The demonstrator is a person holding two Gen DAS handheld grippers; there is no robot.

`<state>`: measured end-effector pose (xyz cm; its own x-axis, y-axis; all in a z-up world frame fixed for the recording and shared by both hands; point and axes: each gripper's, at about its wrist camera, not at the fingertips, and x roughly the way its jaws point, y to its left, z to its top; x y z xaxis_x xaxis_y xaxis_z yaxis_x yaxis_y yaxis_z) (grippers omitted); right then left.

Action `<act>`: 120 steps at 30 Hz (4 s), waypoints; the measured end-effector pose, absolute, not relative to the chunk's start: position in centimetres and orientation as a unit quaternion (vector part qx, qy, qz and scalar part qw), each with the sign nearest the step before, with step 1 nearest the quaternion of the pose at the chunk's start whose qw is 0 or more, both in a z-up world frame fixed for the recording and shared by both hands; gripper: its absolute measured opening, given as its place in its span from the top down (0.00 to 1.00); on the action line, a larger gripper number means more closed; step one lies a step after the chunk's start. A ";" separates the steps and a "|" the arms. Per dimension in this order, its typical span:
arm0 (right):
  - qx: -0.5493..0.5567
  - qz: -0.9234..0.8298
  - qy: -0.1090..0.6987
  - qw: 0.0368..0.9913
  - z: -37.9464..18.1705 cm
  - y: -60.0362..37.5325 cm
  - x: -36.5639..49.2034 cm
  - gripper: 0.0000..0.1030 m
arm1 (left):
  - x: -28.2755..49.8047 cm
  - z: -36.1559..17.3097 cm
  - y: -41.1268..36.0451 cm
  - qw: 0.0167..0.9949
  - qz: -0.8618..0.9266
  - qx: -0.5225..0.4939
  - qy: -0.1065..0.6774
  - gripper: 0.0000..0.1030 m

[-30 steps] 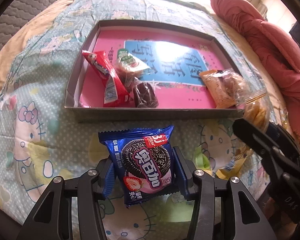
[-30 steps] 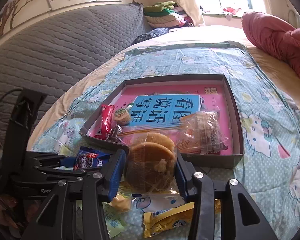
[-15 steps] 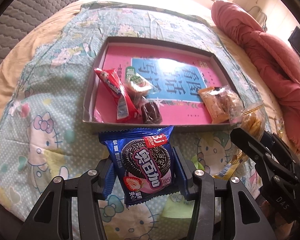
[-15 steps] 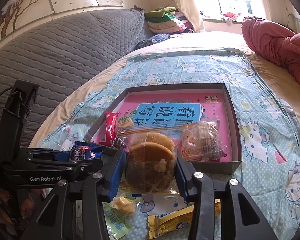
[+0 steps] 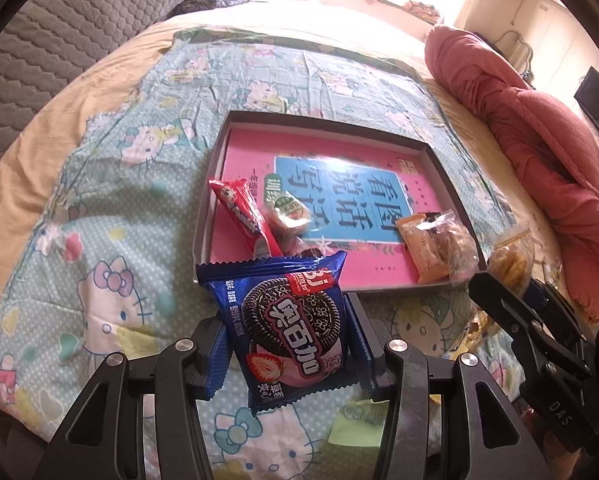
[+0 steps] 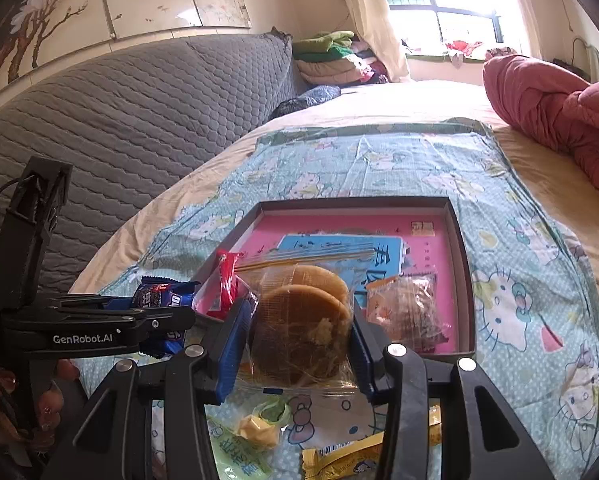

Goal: Organize snacks
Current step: 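Carry the Oreo packet with left gripper while right gripper carries the round cake over the tray, then lower and release the round cake with right gripper while left gripper releases the Oreo packet in the tray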

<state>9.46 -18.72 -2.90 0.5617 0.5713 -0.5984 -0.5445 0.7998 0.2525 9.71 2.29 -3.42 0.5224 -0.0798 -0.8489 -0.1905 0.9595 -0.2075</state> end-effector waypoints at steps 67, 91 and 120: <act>0.087 0.302 0.371 0.874 -4.2 -18.9 17.2 0.55 | 17.1 -5.9 -1.0 0.864 0.002 -0.110 0.491 0.49; 0.093 0.305 0.390 0.864 -6.0 -19.6 17.6 0.55 | 17.7 -7.1 -2.4 0.862 0.002 -0.073 0.501 0.49; 0.087 0.313 0.418 0.848 -7.3 -19.3 17.7 0.54 | 17.5 -7.6 -2.4 0.862 0.019 -0.045 0.505 0.49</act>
<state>17.74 -19.26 -7.32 0.4538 0.6040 -0.6552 -0.4592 0.7886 0.4089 17.51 -2.37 -7.62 0.4885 -0.0136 -0.8724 -0.0775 0.9952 -0.0590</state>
